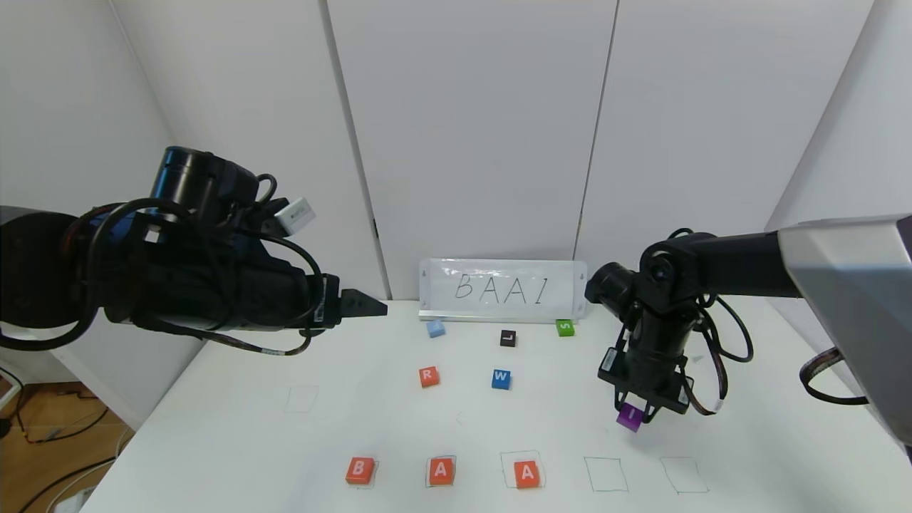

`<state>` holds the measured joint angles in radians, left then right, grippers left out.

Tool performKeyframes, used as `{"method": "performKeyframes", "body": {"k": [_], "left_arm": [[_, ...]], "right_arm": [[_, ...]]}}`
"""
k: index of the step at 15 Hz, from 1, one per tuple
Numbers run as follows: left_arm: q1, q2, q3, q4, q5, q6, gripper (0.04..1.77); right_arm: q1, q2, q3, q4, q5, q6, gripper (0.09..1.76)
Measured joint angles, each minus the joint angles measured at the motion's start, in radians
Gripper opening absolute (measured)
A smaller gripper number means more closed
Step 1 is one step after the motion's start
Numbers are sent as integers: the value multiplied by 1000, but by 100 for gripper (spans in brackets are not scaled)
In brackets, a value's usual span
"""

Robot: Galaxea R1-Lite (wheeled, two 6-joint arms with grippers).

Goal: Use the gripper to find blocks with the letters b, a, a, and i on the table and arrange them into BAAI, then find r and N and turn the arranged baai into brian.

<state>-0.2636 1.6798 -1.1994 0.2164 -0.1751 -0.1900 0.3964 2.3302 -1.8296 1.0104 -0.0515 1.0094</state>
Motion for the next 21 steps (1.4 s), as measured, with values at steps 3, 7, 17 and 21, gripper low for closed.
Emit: {"method": "performKeyframes", "body": {"k": [3,7,17,21], "left_arm": [[1,0,0,0,0,0,172],[3,1,-2,0,0,0,172],[3,14,-2,0,2,2,172],[3,17,-2,0,2,1,172]], "right_arm": [[13,-27,37,-13,-1,-74,54],[34,-44,98,-89,-2,-141,54],[63,-185,505,-511,11,-412,54],[103,-216,547,-514,8,-470,54]]}}
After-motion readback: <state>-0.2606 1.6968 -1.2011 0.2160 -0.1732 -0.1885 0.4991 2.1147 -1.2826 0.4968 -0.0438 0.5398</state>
